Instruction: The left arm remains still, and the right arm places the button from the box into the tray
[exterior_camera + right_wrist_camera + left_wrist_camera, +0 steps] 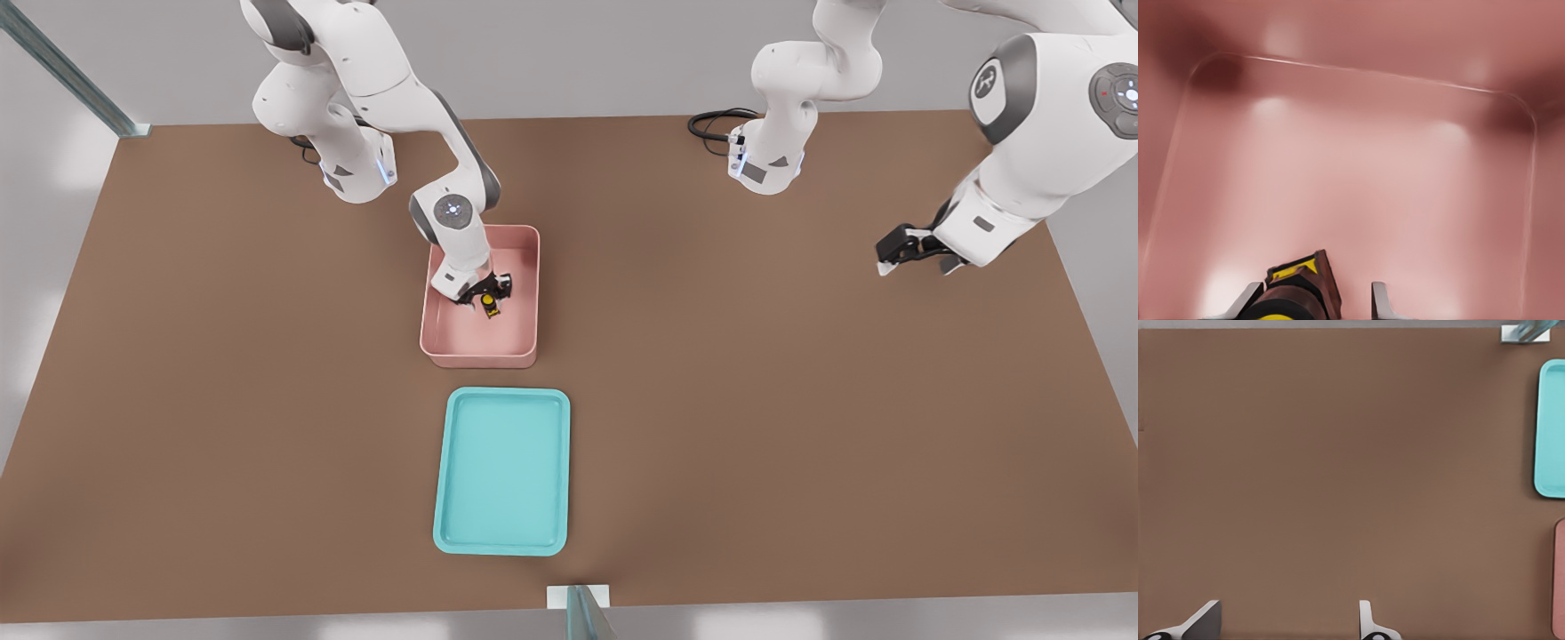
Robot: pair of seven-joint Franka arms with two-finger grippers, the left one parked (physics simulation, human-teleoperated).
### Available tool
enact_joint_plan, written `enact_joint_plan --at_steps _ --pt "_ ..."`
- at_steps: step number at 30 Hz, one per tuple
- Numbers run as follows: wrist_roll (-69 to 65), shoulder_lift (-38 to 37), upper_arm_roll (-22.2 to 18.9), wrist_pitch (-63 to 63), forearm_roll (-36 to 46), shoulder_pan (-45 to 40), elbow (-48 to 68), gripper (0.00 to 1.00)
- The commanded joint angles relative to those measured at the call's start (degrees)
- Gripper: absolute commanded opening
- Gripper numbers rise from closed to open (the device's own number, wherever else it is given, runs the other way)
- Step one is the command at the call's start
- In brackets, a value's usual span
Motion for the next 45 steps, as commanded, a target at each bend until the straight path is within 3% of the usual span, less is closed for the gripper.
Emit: enact_joint_plan --at_steps 1,8,12,17,20,23,27,31,32,33,34,36,37,38,39,40,41,42,45 --pt "0.5 0.1 0.0 0.5 0.0 -0.1 0.4 0.58" --pt "0.7 0.4 0.0 -0.6 0.0 -0.5 2.0 0.49" --pt "-1.3 0.9 -0.1 -1.2 0.1 -0.6 2.2 0.39" --pt "-1.1 -0.2 -1.0 -22.2 0.5 -1.6 17.4 0.39" --pt "-5.9 2.2 -2.1 -26.4 0.5 -5.5 26.3 0.40" --pt "-12.7 11.7 -1.8 -32.2 1.5 -13.4 41.7 0.40" --pt "-14.9 29.8 -1.5 -31.9 11.2 -17.7 63.7 0.40" --pt "-21.5 36.7 -1.4 -29.9 15.1 -20.7 69.1 0.41" --pt "-22.0 37.4 -1.4 -29.8 15.4 -21.2 70.2 0.62" --pt "-23.6 37.5 -1.4 -29.7 16.2 -21.9 70.4 1.00" --pt "-23.6 37.5 -1.4 -29.8 16.3 -22.1 70.8 1.00" --pt "-23.6 36.5 -2.0 -37.5 16.0 -22.0 74.7 1.00" --pt "-23.4 30.4 -4.8 -49.4 14.5 -21.2 76.0 1.00" --pt "-23.8 20.7 -5.2 -64.5 5.5 -22.6 76.9 1.00" --pt "-28.9 10.7 -2.9 -70.3 -1.9 -26.6 75.1 1.00" --pt "-36.1 5.9 7.3 -74.5 -8.9 -40.6 74.2 1.00" --pt "-45.3 2.9 8.6 -74.4 -12.8 -44.6 73.3 1.00" --pt "-45.2 -0.9 8.7 -74.2 -13.2 -47.7 70.0 1.00" --pt "-44.8 -1.9 10.0 -74.5 -13.0 -53.0 68.8 1.00"
